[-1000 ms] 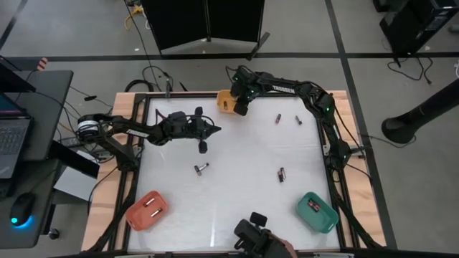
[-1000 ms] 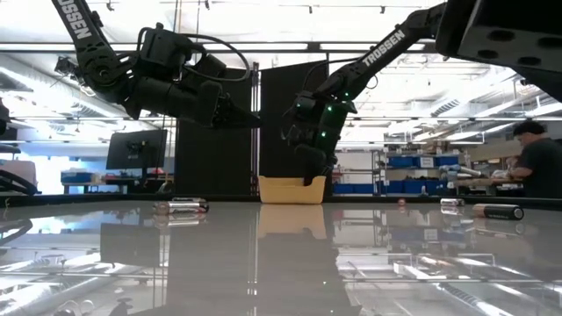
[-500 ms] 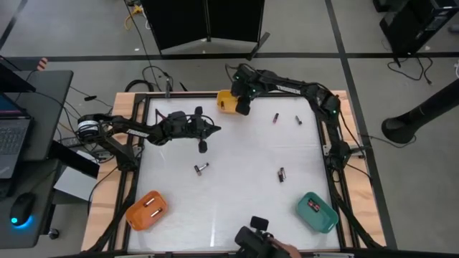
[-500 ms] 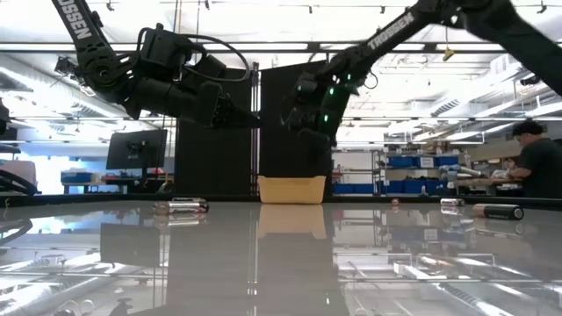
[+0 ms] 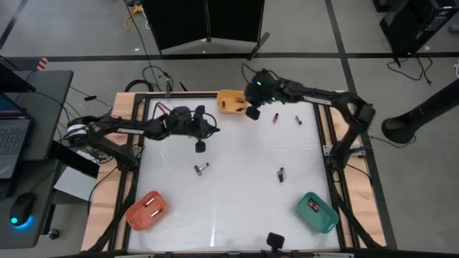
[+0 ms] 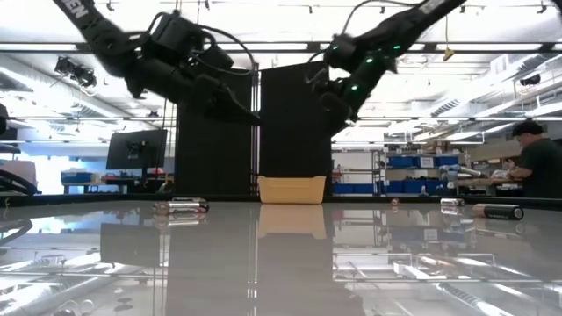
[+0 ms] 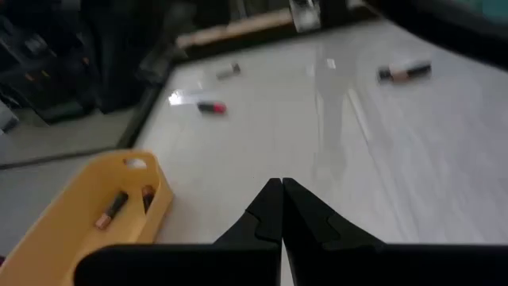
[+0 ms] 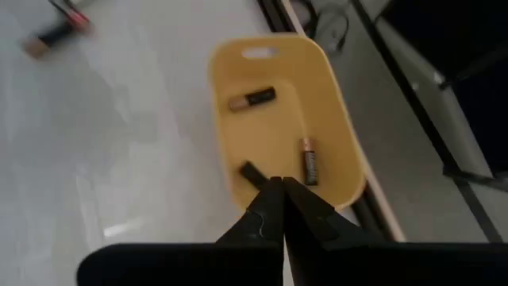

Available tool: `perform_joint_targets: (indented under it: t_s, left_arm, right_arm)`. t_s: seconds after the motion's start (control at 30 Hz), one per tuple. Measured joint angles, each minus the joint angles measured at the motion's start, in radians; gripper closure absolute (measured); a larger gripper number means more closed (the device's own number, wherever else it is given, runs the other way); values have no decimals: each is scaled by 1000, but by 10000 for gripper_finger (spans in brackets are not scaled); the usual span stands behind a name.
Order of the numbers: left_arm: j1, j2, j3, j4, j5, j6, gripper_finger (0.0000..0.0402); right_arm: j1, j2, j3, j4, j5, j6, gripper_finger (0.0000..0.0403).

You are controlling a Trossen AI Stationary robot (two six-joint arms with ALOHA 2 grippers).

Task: Sort batteries
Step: Put the silver battery into the orange bin

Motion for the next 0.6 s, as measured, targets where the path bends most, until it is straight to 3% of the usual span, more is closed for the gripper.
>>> perform_joint_targets:
  t_s: [0.17,0.37,0.47,0.6]
  left_arm:
    - [0,-6,175,-441,-7,83,392]
    - [-22,-1,438,-1035,-113,149,392]
    - [-23,-2,526,-1235,-216,217,392]
    - [-13,-3,579,-1407,-330,421,392]
  right_arm:
    - [42,-165,-225,170,-2,58,396]
    - [105,-334,-445,360,-3,101,395]
    - [136,-389,-523,432,-3,122,395]
    - [181,-438,-593,482,2,129,395]
